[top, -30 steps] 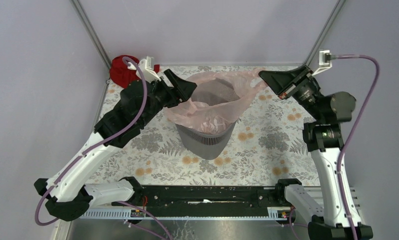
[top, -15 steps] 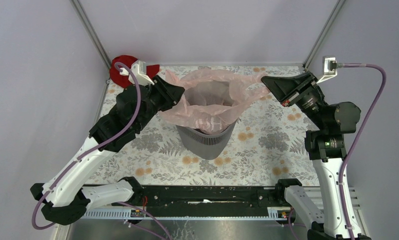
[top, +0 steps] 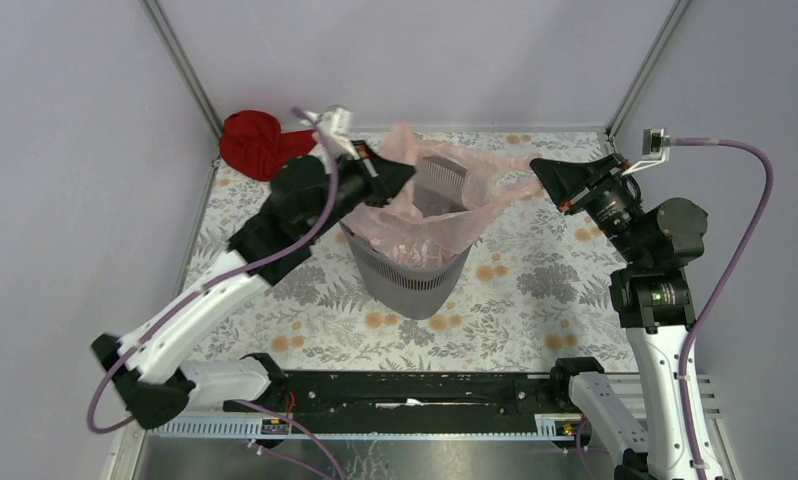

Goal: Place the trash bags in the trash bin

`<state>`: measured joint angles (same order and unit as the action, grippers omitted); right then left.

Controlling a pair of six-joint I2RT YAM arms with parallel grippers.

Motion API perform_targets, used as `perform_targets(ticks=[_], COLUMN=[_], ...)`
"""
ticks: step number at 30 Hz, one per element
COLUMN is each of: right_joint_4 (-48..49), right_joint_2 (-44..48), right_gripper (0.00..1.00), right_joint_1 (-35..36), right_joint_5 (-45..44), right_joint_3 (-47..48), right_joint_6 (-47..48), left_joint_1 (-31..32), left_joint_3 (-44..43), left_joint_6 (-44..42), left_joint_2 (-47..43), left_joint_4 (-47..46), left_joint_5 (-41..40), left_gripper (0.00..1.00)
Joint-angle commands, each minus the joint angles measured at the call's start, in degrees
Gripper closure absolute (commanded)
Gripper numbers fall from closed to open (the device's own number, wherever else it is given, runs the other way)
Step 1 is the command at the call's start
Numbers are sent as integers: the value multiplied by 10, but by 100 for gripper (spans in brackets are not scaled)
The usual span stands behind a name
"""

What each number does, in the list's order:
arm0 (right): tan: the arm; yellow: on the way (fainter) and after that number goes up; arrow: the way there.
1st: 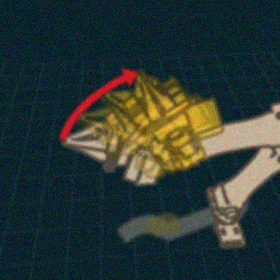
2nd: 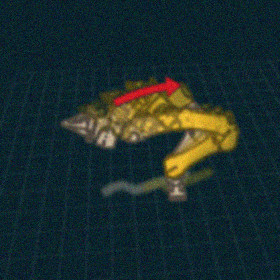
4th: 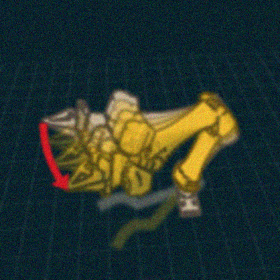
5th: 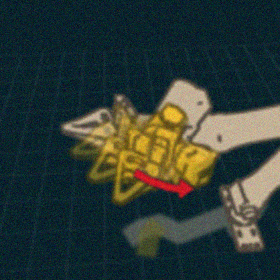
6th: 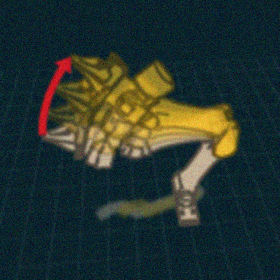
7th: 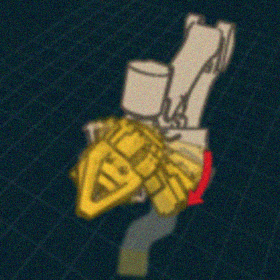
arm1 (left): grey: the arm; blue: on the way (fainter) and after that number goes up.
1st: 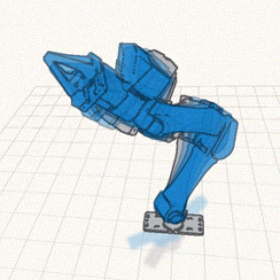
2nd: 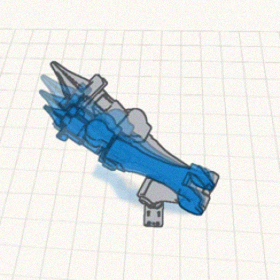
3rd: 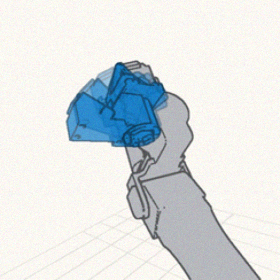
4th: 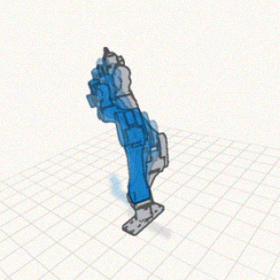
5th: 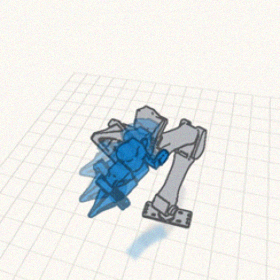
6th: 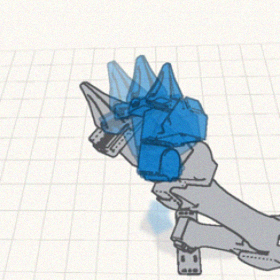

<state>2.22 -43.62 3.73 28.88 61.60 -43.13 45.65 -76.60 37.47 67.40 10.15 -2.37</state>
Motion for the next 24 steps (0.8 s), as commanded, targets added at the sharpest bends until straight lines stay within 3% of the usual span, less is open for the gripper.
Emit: perform_targets(ticks=[1,6,13,20,24], right_joint_4=[-37,-15,112,84,-26], right_joint_2=[6,-2,-30,-35,-22], right_gripper=[100,100,100,100,100], right_joint_1=[3,3,6,16,16], right_joint_5=[-25,11,89,75,32], right_joint_3=[-5,-18,-66,-80,-60], right_joint_6=[41,28,-53,-34,26], left_joint_1=[1,-6,-116,-187,-192], left_joint_3=[10,133,323,341,309], left_joint_6=[-3,20,53,107,121], left_joint_2=[53,-3,-144,-161,-191], left_joint_4=[-209,-371,-376,-389,-362], left_joint_5=[215,298,312,367,380], left_gripper=[100,100,100,100,100])
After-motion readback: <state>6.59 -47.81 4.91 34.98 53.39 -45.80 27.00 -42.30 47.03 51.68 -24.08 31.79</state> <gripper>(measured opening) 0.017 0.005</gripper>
